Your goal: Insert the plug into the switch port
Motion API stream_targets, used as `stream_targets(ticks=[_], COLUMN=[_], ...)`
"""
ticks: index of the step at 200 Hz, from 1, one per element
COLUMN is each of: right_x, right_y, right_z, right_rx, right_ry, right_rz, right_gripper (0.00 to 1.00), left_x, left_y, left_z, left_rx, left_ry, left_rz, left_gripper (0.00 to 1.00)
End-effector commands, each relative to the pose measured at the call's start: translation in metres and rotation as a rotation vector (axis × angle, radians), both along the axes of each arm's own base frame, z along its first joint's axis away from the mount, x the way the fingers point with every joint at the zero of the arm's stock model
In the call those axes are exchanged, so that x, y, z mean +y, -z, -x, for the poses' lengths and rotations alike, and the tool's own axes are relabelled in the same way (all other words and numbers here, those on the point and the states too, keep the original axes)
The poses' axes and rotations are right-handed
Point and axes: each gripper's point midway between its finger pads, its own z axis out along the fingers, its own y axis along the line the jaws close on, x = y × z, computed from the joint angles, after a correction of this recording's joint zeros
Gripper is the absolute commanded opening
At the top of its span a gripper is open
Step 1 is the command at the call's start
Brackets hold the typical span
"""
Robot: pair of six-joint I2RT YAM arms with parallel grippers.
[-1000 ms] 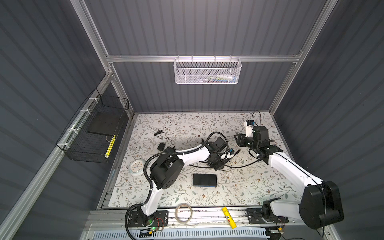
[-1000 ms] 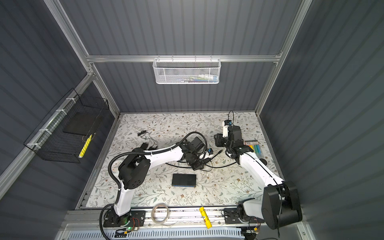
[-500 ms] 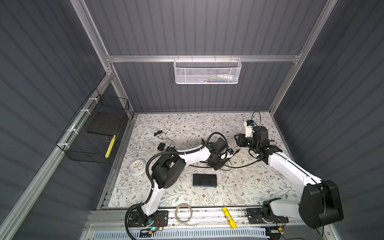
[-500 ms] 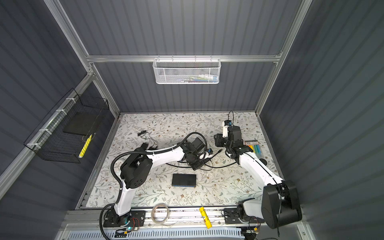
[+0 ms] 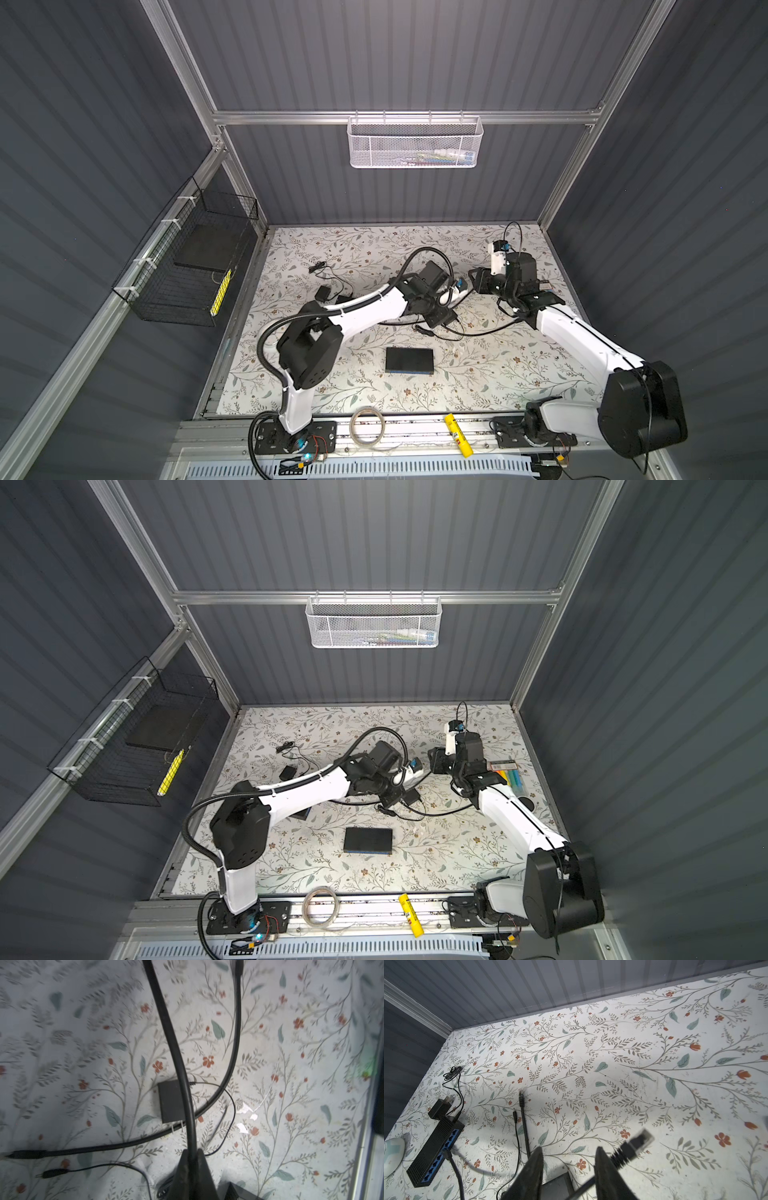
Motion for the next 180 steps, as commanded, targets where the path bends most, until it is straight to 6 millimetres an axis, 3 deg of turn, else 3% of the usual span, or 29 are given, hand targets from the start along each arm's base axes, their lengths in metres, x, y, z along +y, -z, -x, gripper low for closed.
stream_targets(ticks=[1, 41, 66, 97, 132, 180], right_x=[0.008, 0.032, 0.052, 0.072, 0.091, 0.109], right_y=[-0.006, -0.003, 0.006, 0.020, 0.034, 0.047], right_z=[0.003, 0.001, -0.001, -0.004, -0.005, -0.005], right_rx=[-0.013, 0.022, 0.053, 0.092, 0.125, 0.157], right_ry=[-0.038, -0.121, -0.178, -0.229, -0.261, -0.309], right_rz=[0.002, 0.096, 0.154, 0.250, 0.284, 0.271], right_gripper=[0.40, 0.40, 0.41, 0.41, 0.41, 0.41], left_x=[0.041, 0.120, 0.144, 0.138, 0.121, 0.133], left_y=[-0.018, -0.001, 0.009, 0.026, 0.035, 0.048], left_z=[-0.061, -0.149, -0.185, -0.216, -0.237, -0.265], left_rx=[-0.028, -0.060, -0.060, -0.044, -0.020, -0.013], left_ry=[-0.227, -0.552, -0.656, -0.658, -0.647, -0.762], left_rz=[0.083, 0.059, 0.096, 0.104, 0.139, 0.122], left_gripper=[0.04, 0.05, 0.05, 0.08, 0.11, 0.20])
